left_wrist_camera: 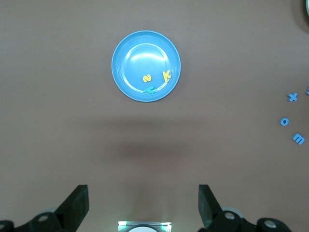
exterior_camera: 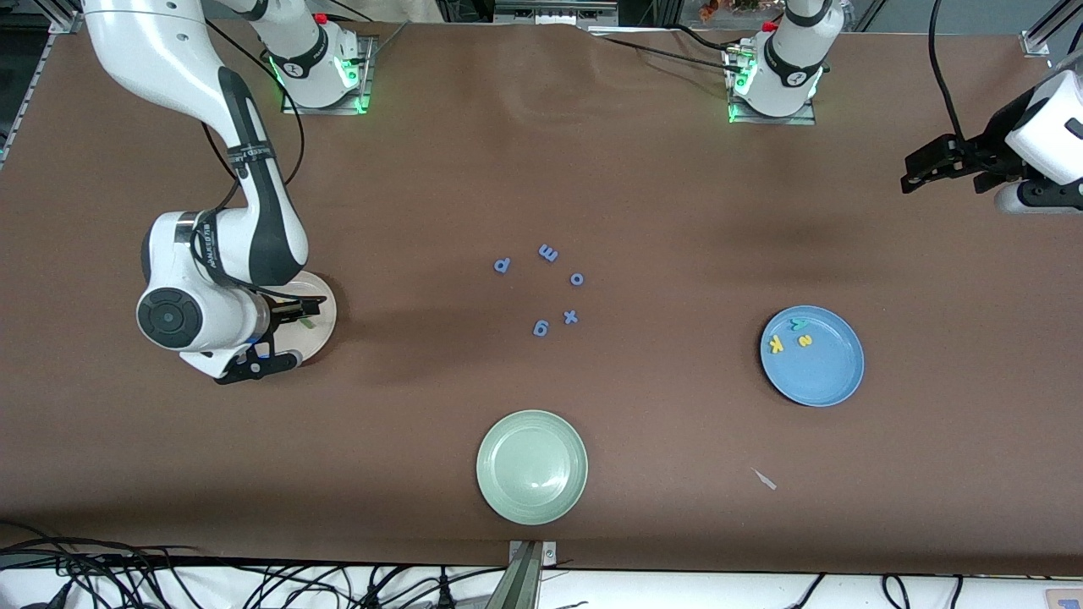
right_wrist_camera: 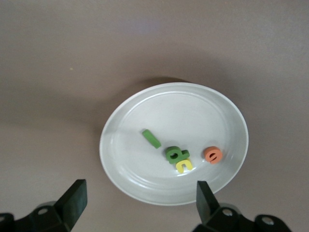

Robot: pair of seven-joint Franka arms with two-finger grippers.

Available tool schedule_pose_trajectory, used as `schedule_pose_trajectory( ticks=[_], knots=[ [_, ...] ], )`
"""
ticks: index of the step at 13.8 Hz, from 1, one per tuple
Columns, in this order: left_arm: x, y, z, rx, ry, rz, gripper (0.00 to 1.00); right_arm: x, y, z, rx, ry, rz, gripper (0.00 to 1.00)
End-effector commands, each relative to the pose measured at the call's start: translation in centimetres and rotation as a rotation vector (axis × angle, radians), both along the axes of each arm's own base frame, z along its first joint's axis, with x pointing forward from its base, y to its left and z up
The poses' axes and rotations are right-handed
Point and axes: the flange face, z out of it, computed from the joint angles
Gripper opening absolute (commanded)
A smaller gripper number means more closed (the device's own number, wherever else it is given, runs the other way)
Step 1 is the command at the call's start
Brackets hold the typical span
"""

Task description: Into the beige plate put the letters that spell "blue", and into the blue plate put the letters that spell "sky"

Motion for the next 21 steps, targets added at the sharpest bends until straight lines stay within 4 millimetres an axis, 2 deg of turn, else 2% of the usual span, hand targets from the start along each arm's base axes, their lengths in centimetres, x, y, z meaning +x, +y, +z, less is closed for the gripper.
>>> schedule_pose_trajectory(
  ticks=[1, 5, 8, 10, 11, 13, 15, 16, 17, 19, 21],
  knots=[
    [0.3, 0.1, 0.5, -0.012, 0.008, -0.003, 1.00, 0.2, 0.6, 4.5, 0.017, 0.014, -0.010, 1.00],
    [0.3, 0.3, 0.4, -0.012, 0.009, -0.002, 1.00, -0.9, 0.5, 12.3, 0.024, 0.044, -0.033, 1.00],
    [0.3, 0.6, 0.4, -0.012, 0.011, 0.003, 1.00, -2.0, -2.0, 17.8, 0.033, 0.006, -0.056, 1.00],
    [0.3, 0.6, 0.4, -0.012, 0.009, 0.003, 1.00, -2.8, -2.3, 21.9, 0.037, -0.084, -0.052, 1.00],
    [0.3, 0.6, 0.4, -0.012, 0.009, 0.003, 1.00, -3.4, -3.7, 23.8, 0.065, -0.116, -0.064, 1.00],
    [0.3, 0.6, 0.4, -0.012, 0.009, 0.003, 1.00, -4.2, -4.7, 26.5, 0.027, -0.182, -0.062, 1.00],
    [0.3, 0.7, 0.4, -0.012, 0.009, 0.004, 1.00, -5.9, -6.3, 27.4, 0.031, -0.201, -0.133, 1.00],
    [0.3, 0.7, 0.4, -0.012, 0.009, 0.004, 1.00, -6.8, -6.6, 26.7, 0.029, -0.187, -0.160, 1.00],
    [0.3, 0.7, 0.4, -0.010, 0.009, 0.004, 1.00, -6.6, -6.1, 26.2, 0.038, -0.210, -0.151, 1.00],
    [0.3, 0.7, 0.4, -0.010, 0.009, 0.004, 1.00, -6.7, -8.4, 26.2, 0.041, -0.227, -0.190, 1.00],
    [0.4, 0.7, 0.4, -0.012, 0.011, 0.004, 1.00, -6.7, -9.1, 26.5, 0.043, -0.236, -0.201, 1.00]
  ],
)
